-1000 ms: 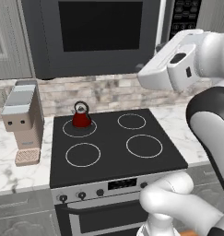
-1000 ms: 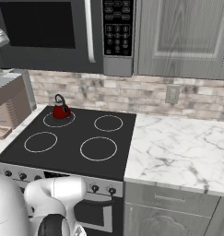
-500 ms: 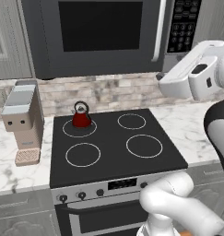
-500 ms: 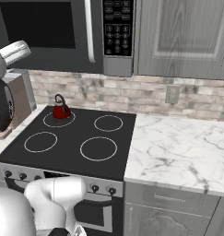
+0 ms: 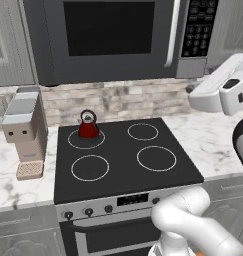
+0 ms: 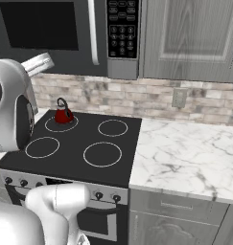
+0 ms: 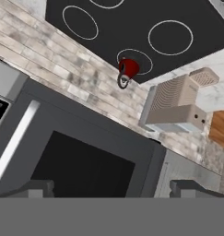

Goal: The kettle is done boiling. Turn off the stove, then wait for 300 timesteps before moving the kettle to the dining table.

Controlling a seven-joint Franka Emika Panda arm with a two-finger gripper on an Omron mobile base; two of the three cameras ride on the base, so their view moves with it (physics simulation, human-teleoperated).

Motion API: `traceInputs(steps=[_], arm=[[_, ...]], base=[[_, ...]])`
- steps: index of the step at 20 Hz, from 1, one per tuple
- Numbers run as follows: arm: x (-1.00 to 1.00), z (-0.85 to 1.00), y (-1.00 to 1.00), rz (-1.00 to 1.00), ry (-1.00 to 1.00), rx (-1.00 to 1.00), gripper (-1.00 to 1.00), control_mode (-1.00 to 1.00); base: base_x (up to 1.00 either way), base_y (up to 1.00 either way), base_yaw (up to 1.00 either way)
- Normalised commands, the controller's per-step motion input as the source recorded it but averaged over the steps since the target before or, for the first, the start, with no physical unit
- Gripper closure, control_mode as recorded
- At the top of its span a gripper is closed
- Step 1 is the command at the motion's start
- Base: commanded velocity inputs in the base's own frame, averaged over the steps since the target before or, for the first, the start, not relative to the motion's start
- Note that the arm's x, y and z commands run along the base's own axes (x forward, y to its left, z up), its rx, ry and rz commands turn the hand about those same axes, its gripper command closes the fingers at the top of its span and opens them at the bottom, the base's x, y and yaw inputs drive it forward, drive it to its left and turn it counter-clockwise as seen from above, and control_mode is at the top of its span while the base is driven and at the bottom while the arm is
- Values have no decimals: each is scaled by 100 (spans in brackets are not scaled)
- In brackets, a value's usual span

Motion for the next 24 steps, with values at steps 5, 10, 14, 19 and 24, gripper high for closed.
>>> traceInputs(steps=[5,10,14,19,24], arm=[[5,-19,-24,-2,0,2,-100,-100],[0,-20,-4,0,0,2,-100,-100],[0,-20,0,0,1,0,-100,-100],[5,-22,0,0,3,0,-100,-100],[15,-20,0,0,5,0,-100,-100]], base=[[0,0,0],[0,0,0],[0,0,0],[0,0,0],[0,0,0]])
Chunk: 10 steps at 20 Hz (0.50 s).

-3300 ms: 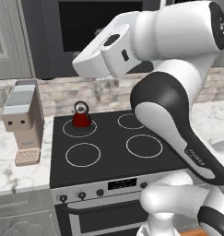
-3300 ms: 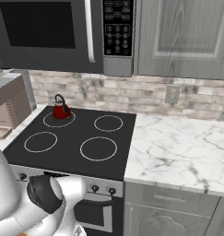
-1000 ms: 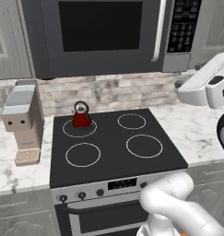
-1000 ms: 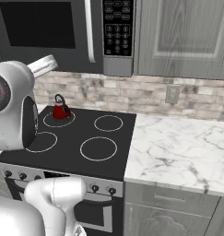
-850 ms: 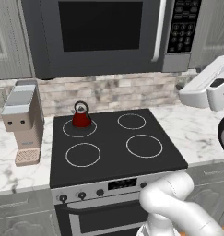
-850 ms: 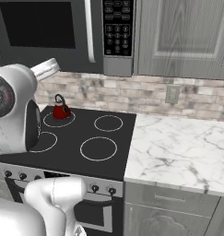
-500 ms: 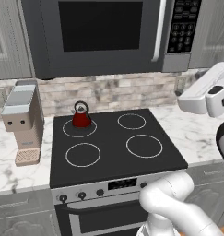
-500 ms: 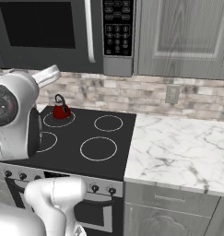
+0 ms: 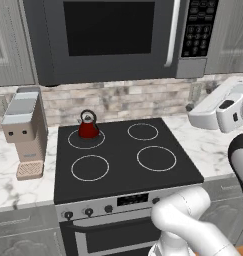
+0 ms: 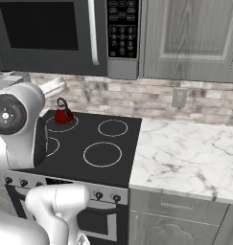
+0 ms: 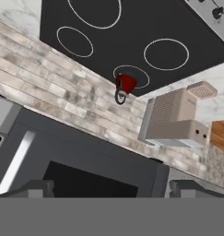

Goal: The kettle is done boiling. Turn off the stove, then wait for 300 timesteps before moving the kettle to the dining table.

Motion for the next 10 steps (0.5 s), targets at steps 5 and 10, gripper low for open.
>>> traceInputs(steps=[5,10], arm=[[25,-21,0,0,6,0,-100,-100],[28,-24,0,0,4,0,-100,-100]], base=[[0,0,0],[0,0,0]])
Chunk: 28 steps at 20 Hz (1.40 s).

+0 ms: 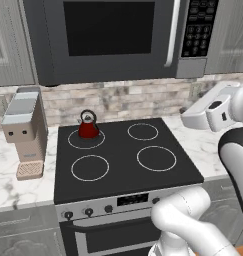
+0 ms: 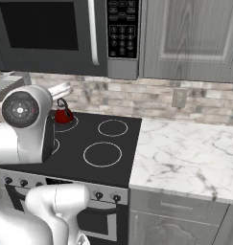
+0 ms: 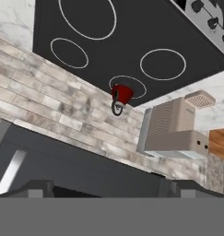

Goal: The kettle is done boiling. Turn off the stove, then wait for 300 timesteps before moving the kettle to the dining table.

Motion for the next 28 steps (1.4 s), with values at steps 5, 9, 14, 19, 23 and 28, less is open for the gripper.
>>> traceInputs(steps=[5,9,14,19,23,28], arm=[[31,-23,0,0,5,0,-100,-100],[34,-18,3,0,5,0,-100,-100],[34,-17,8,0,5,0,-100,-100],[31,-18,10,0,4,0,-100,-100],[28,-23,7,0,1,0,-100,-100],[26,-20,6,0,0,0,-100,-100]], base=[[0,0,0],[0,0,0],[0,0,0],[0,0,0],[0,0,0],[0,0,0]])
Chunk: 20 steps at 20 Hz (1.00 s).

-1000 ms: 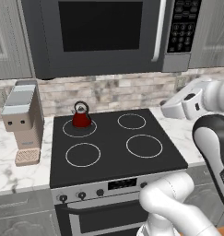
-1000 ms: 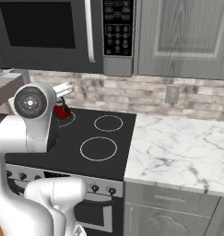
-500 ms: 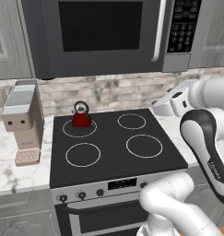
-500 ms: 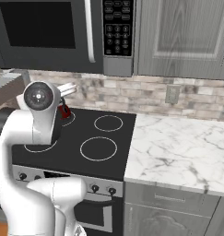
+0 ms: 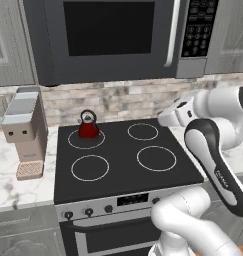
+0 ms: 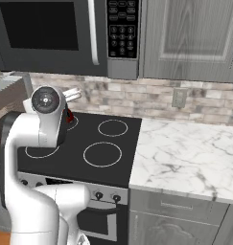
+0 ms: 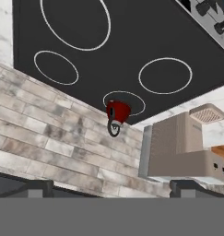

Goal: The kettle is done boiling. Turn off the stove, then wait for 300 timesteps before moving the kettle to the dining table.

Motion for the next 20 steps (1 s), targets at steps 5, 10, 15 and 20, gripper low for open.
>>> traceInputs(steps=[5,10,15,20], arm=[[27,-15,9,0,0,0,-100,-100],[27,-10,8,0,1,0,-100,-100],[27,-9,9,0,6,0,-100,-100],[25,-12,11,0,6,0,-100,-100]], base=[[0,0,0],[0,0,0],[0,0,0],[0,0,0]])
